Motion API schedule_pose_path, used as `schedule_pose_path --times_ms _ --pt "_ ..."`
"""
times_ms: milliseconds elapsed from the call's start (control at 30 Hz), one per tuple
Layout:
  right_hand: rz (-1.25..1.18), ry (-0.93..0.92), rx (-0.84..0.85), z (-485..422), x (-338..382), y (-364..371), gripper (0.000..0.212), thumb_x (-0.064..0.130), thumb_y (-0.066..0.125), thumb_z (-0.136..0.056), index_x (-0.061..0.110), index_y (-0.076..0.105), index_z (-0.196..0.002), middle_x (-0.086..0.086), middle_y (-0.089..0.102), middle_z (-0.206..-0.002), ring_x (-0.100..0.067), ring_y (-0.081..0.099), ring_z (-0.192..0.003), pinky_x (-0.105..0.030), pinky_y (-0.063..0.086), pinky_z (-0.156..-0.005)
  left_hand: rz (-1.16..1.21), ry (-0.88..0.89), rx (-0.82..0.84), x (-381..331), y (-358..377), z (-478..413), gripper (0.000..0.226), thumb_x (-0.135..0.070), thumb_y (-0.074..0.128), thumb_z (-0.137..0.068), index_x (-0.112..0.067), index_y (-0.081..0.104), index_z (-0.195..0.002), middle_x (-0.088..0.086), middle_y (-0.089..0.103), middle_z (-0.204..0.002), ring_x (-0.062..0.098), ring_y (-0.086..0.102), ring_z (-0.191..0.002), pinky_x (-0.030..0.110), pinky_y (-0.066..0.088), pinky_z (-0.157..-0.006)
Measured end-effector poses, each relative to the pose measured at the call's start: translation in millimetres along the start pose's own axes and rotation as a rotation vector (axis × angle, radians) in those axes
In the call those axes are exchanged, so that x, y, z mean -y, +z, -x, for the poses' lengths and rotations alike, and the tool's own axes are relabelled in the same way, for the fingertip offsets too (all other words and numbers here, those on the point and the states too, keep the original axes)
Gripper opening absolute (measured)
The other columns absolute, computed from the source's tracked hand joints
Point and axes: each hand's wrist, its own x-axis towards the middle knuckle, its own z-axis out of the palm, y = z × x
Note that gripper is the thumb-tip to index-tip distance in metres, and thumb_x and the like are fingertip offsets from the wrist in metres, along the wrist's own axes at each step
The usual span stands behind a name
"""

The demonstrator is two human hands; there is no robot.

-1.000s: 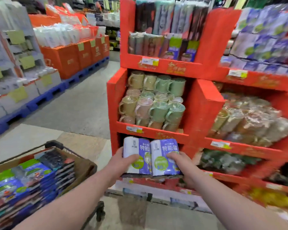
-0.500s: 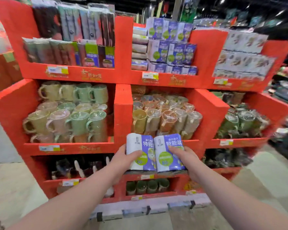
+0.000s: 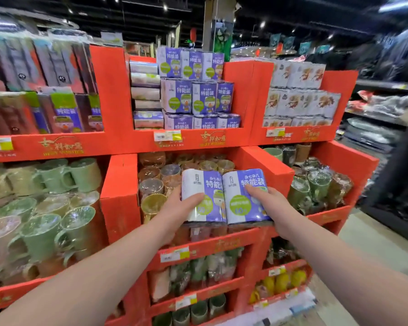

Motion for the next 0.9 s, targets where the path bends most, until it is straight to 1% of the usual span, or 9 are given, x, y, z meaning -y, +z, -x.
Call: schedule_pose_path --times_ms 67,133,200,367,533,633,767,833,900 --pt "0.031 -0.019 -0.039 -24.6 17.4 -3.3 0.063 0.055 0.077 -0.066 0.014 0.065 -0.112 -0.006 0.072 -0.105 -0.029 0.067 -0.101 -0.048 0.050 -0.097 0.010 0.022 -0.004 -13.2 2.9 -29.3 0.022 -0.016 0.061 -0.093 -0.022 0.055 -0.113 -0.008 0.068 -0.096 0.005 0.068 -0.076 0.019 0.054 -0.065" --pt "0.048 -0.055 -0.036 -49.2 33.9 -2.7 0.046 0.047 0.073 -0.078 0.014 0.067 -0.110 -0.005 0.073 -0.104 -0.029 0.068 -0.100 -0.049 0.049 -0.098 0.017 0.026 0.012 -24.6 1.4 -58.0 0.033 -0.019 0.063 -0.092 -0.017 0.052 -0.123 -0.003 0.068 -0.106 0.012 0.069 -0.086 0.024 0.055 -0.071" --pt "0.050 -0.074 -0.044 -72.6 46.4 0.6 0.043 0.045 0.071 -0.081 0.013 0.068 -0.111 -0.005 0.074 -0.103 -0.028 0.069 -0.097 -0.048 0.051 -0.096 0.015 0.045 0.018 -34.6 -4.0 -83.8 0.040 -0.023 0.064 -0.091 -0.018 0.049 -0.128 0.000 0.067 -0.115 0.015 0.069 -0.092 0.025 0.055 -0.072" --pt "0.059 -0.131 -0.039 -124.4 68.6 15.8 0.026 0.032 0.065 -0.089 0.011 0.069 -0.104 -0.001 0.076 -0.089 -0.018 0.072 -0.075 -0.027 0.055 -0.066 0.035 0.091 0.008 -45.7 -21.6 -140.8 0.049 -0.033 0.067 -0.088 -0.023 0.048 -0.132 -0.001 0.066 -0.118 0.020 0.067 -0.101 0.042 0.054 -0.091" --pt "0.100 -0.206 -0.129 -174.5 91.5 25.6 0.036 0.031 0.067 -0.087 0.002 0.065 -0.110 -0.016 0.071 -0.097 -0.015 0.063 -0.065 -0.021 0.048 -0.053 0.053 0.138 -0.029 -54.4 -32.7 -175.4 0.065 -0.040 0.077 -0.072 -0.022 0.052 -0.128 0.001 0.068 -0.114 0.020 0.068 -0.097 0.042 0.055 -0.090" --pt "0.119 -0.241 -0.138 -203.7 120.2 24.9 0.043 0.032 0.073 -0.082 0.000 0.065 -0.110 -0.020 0.071 -0.100 -0.022 0.065 -0.073 -0.029 0.052 -0.065 0.043 0.179 -0.061 -65.0 -40.9 -195.8 0.032 -0.021 0.068 -0.088 -0.024 0.054 -0.116 -0.004 0.068 -0.104 0.011 0.067 -0.089 0.023 0.054 -0.074" --pt "0.258 -0.367 -0.219 -250.4 161.8 17.7 0.078 0.050 0.078 -0.051 0.005 0.058 -0.111 -0.014 0.070 -0.102 -0.022 0.063 -0.078 -0.034 0.051 -0.072 0.065 0.234 -0.130 -82.9 -49.8 -217.6 0.029 -0.019 0.065 -0.090 -0.026 0.052 -0.114 -0.001 0.067 -0.110 0.011 0.067 -0.091 0.021 0.053 -0.074" --pt "0.379 -0.417 -0.237 -265.0 184.4 15.5 0.066 0.034 0.079 -0.069 0.013 0.048 -0.123 -0.004 0.064 -0.099 -0.019 0.059 -0.077 -0.034 0.047 -0.077 0.039 0.264 -0.182 -92.9 -53.0 -226.2 0.032 -0.019 0.065 -0.089 -0.026 0.051 -0.117 -0.003 0.067 -0.110 0.009 0.066 -0.091 0.018 0.052 -0.072" --pt "0.492 -0.474 -0.208 -280.7 206.1 11.6 0.063 0.022 0.075 -0.079 0.018 0.042 -0.133 -0.002 0.059 -0.106 -0.021 0.058 -0.087 -0.035 0.047 -0.088 0.017 0.286 -0.232 -102.3 -55.2 -235.5 0.035 -0.019 0.066 -0.088 -0.025 0.052 -0.120 -0.001 0.067 -0.114 0.012 0.067 -0.095 0.026 0.054 -0.081"
